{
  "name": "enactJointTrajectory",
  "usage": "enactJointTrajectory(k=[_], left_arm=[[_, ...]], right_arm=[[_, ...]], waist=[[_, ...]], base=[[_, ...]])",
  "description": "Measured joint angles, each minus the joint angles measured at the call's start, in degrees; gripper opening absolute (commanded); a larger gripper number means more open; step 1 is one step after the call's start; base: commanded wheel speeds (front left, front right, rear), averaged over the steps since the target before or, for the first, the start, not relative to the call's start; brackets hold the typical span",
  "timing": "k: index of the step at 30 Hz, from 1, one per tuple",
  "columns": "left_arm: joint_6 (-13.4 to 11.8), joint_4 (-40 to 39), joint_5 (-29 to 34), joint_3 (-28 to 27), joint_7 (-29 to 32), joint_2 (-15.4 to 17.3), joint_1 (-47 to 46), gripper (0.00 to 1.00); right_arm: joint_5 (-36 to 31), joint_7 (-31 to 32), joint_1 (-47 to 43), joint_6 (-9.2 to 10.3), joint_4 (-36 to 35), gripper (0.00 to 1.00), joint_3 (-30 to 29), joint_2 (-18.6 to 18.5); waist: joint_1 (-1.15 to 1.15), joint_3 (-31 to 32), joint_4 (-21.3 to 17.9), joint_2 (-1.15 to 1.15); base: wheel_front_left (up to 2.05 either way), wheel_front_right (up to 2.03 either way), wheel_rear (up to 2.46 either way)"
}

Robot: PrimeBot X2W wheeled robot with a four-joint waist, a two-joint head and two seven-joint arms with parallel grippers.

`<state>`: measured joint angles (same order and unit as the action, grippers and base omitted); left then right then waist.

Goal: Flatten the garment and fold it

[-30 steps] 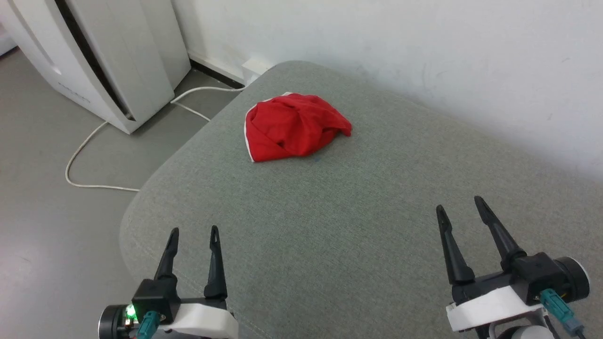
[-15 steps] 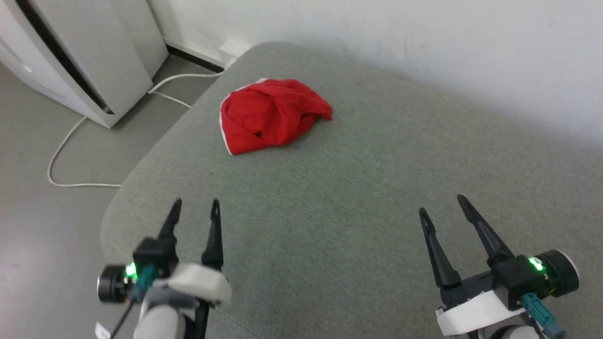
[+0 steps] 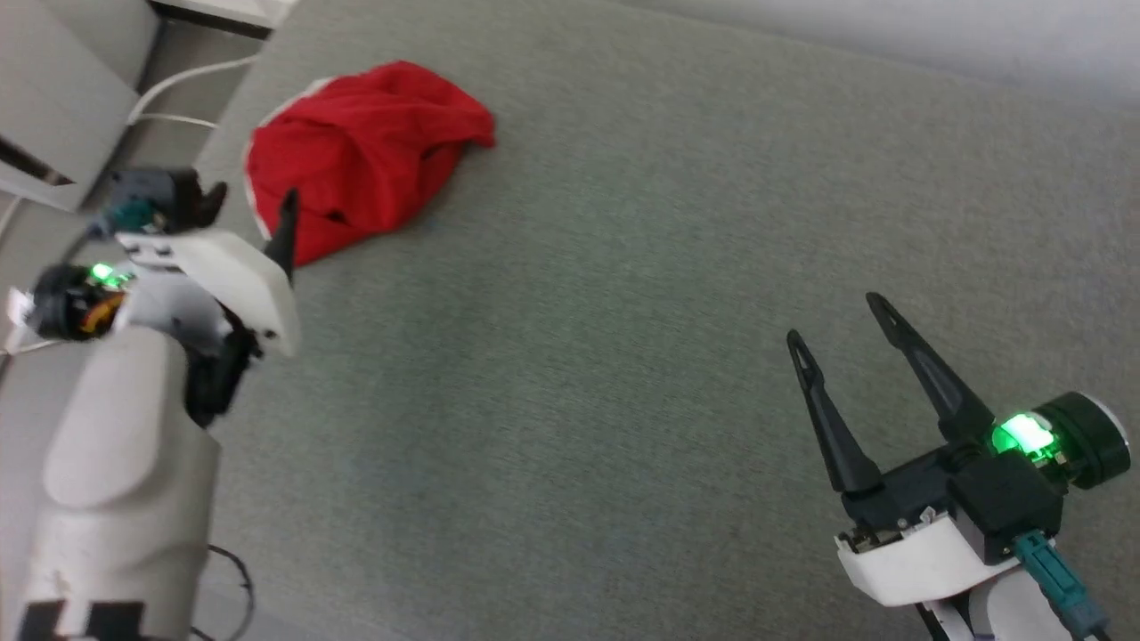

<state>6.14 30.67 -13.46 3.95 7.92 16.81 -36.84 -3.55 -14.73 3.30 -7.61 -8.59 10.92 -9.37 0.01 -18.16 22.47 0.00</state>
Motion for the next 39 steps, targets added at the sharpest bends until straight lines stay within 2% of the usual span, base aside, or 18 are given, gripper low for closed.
enactJointTrajectory(k=[9,14,18,19,20,22,25,28,33,39], left_arm=[[0.98,6.81,-8.05,4.19,15.17,9.11,-10.24,1.00],[0.98,7.80,-14.69,7.69,26.02,13.51,-11.45,1.00],[0.98,7.04,-20.47,7.91,32.88,17.42,-12.35,1.00],[0.97,6.89,-22.05,7.69,34.53,18.03,-12.40,0.67],[0.97,6.47,-23.50,7.64,36.08,18.73,-12.42,0.00],[0.94,5.48,-25.76,7.50,37.54,19.94,-12.33,0.00],[0.93,4.64,-27.03,7.24,36.75,20.83,-11.29,0.00],[0.93,4.17,-27.58,7.03,32.71,20.95,-9.71,0.00],[0.98,2.00,-26.02,7.87,20.70,20.33,-8.83,0.00],[0.96,-0.10,-20.25,7.88,4.79,20.60,-11.76,0.00]], right_arm=[[0.10,0.00,2.33,0.00,-2.32,1.00,0.02,0.15],[0.29,0.00,2.87,0.00,-2.47,1.00,0.07,0.34],[0.45,0.00,3.18,0.00,-2.50,1.00,0.14,0.57],[0.52,0.00,3.24,0.00,-2.48,1.00,0.05,0.70],[0.52,0.00,3.29,0.00,-2.45,1.00,-0.12,0.83],[0.53,0.00,3.42,0.00,-2.34,1.00,-0.44,1.04],[0.53,0.00,3.55,0.00,-1.93,1.00,-0.97,1.18],[0.52,0.00,3.58,0.00,-1.32,1.00,-1.52,1.35],[0.69,0.00,3.62,0.00,0.35,1.00,-3.04,2.25],[0.77,0.00,3.41,0.00,2.26,1.00,-5.45,3.08]], waist=[[0.00,-7.87,-6.84,0.00],[0.00,-11.50,-10.07,0.00],[-0.02,-13.69,-12.14,0.00],[-0.02,-14.04,-12.62,0.00],[-0.02,-14.33,-13.05,0.00],[-0.02,-14.64,-13.78,0.00],[-0.01,-14.19,-14.21,0.00],[-0.01,-13.02,-14.30,0.00],[-0.01,-9.63,-14.01,0.00],[-0.01,-4.31,-13.71,0.00]], base=[[0.00,0.00,0.00],[0.00,0.00,0.00],[0.00,0.00,0.00],[0.00,0.00,0.00],[0.00,0.00,0.00],[0.00,0.00,0.00],[0.00,0.00,0.00],[0.00,0.00,0.00],[0.00,0.00,0.00],[0.00,0.00,0.00]])
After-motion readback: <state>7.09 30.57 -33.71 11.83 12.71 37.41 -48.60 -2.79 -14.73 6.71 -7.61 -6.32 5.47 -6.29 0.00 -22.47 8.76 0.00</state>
